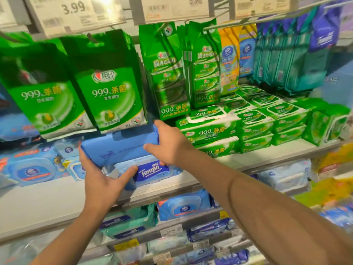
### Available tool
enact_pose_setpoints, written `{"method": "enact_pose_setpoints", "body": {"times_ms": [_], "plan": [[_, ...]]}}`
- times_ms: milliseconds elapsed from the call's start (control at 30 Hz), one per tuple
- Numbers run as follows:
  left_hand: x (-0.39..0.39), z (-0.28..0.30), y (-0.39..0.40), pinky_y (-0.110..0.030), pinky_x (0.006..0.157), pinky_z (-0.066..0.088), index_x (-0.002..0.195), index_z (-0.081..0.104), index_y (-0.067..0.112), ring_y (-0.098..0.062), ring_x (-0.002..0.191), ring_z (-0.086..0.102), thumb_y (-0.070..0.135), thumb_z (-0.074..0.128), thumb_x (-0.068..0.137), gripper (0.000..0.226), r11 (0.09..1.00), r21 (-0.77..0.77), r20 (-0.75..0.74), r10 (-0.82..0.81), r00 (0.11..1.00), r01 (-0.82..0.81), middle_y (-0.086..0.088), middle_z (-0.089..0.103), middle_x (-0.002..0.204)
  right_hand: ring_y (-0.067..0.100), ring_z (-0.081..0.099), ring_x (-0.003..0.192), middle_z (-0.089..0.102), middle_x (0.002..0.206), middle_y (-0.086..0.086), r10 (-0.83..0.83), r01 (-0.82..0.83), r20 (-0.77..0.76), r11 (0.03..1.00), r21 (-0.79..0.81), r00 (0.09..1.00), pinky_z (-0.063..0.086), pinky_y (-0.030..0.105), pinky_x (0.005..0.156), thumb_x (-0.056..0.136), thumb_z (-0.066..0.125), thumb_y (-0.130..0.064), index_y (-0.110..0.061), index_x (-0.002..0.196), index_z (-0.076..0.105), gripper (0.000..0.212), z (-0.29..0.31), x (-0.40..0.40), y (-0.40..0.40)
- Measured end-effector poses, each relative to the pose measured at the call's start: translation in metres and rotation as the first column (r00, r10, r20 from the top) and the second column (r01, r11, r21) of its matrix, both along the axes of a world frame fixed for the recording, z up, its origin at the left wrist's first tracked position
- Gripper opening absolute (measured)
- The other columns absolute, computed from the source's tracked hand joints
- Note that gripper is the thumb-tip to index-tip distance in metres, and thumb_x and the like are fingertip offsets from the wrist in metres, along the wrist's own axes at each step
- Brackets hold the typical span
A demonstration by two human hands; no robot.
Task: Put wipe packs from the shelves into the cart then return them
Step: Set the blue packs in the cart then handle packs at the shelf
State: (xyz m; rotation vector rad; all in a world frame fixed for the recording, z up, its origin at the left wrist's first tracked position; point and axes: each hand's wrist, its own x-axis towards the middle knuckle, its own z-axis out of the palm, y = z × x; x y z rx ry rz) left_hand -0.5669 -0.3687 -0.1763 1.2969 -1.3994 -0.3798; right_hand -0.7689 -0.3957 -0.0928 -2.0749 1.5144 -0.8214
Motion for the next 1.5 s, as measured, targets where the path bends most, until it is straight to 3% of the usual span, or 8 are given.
{"method": "enact_pose_setpoints", "body": {"times_ms": [300,500,600,733,1100,1200,1367,1500], "plan": [[-0.009,0.015,0.005,-0.031,0.093,0.048,0.139,0.027,0.042,-0.004,0.115,0.058,0.023,0.084,0.077,0.086,0.998,-0.006,0.250,-0.063,0.966,0.067,0.008,0.059,0.130,0.030,0.068,0.074,0.067,0.088,0.006,-0.128,0.142,0.141,0.985,-0.095,0.982,0.061,0.040,0.063,0.081,0.066,-0.031,-0.027,0.096,0.059,0.016,-0.008,-0.029,-0.005],[-0.039,0.004,0.039,-0.051,0.100,0.036,0.131,0.041,0.005,-0.034,0.115,0.046,0.038,0.079,0.069,0.080,0.914,-0.190,0.153,0.387,0.909,-0.358,-0.015,0.047,0.122,0.028,0.060,0.092,0.069,0.098,0.007,-0.184,0.224,0.143,0.904,-0.363,0.973,0.047,0.034,0.079,0.080,0.073,-0.022,-0.012,0.109,0.067,0.032,-0.020,-0.040,0.008],[-0.074,-0.004,0.056,-0.041,0.085,0.038,0.089,0.052,0.005,-0.029,0.091,0.048,0.029,0.071,0.076,0.033,0.925,-0.380,0.367,0.132,0.921,0.019,-0.008,0.050,0.095,0.024,0.059,0.096,0.062,0.104,0.007,-0.200,0.264,0.187,0.859,-0.440,0.962,0.044,0.032,0.084,0.076,0.075,-0.021,-0.009,0.113,0.063,0.041,-0.029,-0.055,0.018],[-0.124,-0.008,0.051,-0.035,0.066,0.037,0.066,0.037,0.018,-0.021,0.070,0.042,0.013,0.075,0.080,0.041,0.832,-0.067,0.563,-0.425,0.709,0.551,0.003,0.044,0.072,0.012,0.045,0.073,0.050,0.082,-0.004,-0.199,0.263,0.190,0.865,-0.427,0.961,0.034,0.024,0.067,0.078,0.073,-0.023,-0.014,0.087,0.056,0.021,-0.037,-0.093,0.042],[-0.277,-0.038,0.067,-0.034,0.058,0.032,0.049,0.046,0.009,-0.036,0.068,0.057,0.063,0.039,0.092,0.070,0.771,0.333,0.761,-0.560,0.328,0.542,-0.021,0.051,0.060,0.025,0.031,0.051,0.026,0.047,0.004,-0.539,0.584,-0.306,0.808,0.076,0.785,0.027,0.037,0.057,0.092,0.060,-0.036,-0.017,0.044,0.027,0.061,-0.061,-0.218,0.178],[-0.321,-0.038,0.095,-0.036,0.065,0.040,0.075,0.067,-0.002,-0.041,0.088,0.064,0.049,0.045,0.100,0.061,0.737,0.275,0.789,-0.540,0.292,0.618,-0.028,0.067,0.088,0.017,0.031,0.046,0.033,0.048,0.005,-0.675,0.719,-0.258,0.677,0.156,0.691,0.029,0.035,0.056,0.093,0.062,-0.032,-0.014,0.039,0.038,0.061,-0.068,-0.252,0.233],[-0.383,-0.059,0.128,-0.024,0.035,0.041,0.045,0.059,0.002,-0.031,0.028,0.047,0.014,0.053,0.078,0.036,0.450,0.293,0.787,-0.614,0.055,0.844,-0.015,0.046,0.036,0.028,0.044,0.065,0.046,0.062,0.016,-0.784,0.853,-0.343,0.506,0.129,0.517,0.038,0.040,0.061,0.091,0.058,-0.021,-0.002,0.058,0.051,0.039,-0.089,-0.303,0.314],[-0.443,-0.065,0.178,-0.021,0.047,0.034,0.058,0.054,0.009,-0.029,0.057,0.054,0.024,0.041,0.092,0.040,0.363,0.329,0.658,-0.750,0.064,0.872,-0.005,0.049,0.054,0.024,0.047,0.067,0.050,0.061,0.010,-0.859,0.912,-0.309,0.366,0.186,0.408,0.039,0.031,0.059,0.091,0.059,-0.019,-0.013,0.058,0.049,0.035,-0.101,-0.346,0.376]]}}
